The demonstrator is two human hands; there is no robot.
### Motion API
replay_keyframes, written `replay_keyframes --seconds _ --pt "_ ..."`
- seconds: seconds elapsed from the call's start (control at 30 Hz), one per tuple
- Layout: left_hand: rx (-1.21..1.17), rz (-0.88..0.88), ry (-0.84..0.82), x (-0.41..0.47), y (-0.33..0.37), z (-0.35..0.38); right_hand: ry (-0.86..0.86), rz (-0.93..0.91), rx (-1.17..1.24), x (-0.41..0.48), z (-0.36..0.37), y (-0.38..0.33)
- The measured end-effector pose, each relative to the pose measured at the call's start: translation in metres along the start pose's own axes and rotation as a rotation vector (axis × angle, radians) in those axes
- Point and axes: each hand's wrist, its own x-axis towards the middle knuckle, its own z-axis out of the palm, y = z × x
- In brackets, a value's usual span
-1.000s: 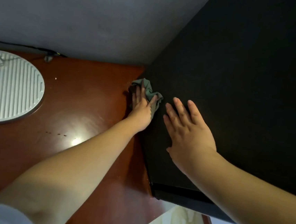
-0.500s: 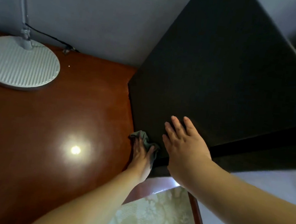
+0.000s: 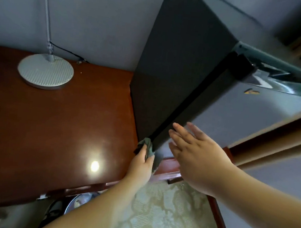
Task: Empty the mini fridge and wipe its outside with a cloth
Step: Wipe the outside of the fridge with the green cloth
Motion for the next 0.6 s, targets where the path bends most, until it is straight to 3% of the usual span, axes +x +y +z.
replay_keyframes --seconds 0.1,0.3,0.47,0.6 --pt "0.006 0.097 0.065 -0.017 0.030 -0.018 0.138 0.024 0.172 -0.031 0.006 0.011" --pt "0.019 0.215 -0.019 -0.070 0.105 -0.055 0.106 0.306 0.713 -0.077 0.032 0.025" --pt "0.085 0.235 -0.130 -0.109 0.157 -0.081 0.213 0.433 1.525 -0.074 0.041 0.013" --pt "0.136 0.254 -0.246 -0.119 0.183 -0.081 0.159 0.312 2.341 -0.055 0.030 -0.009"
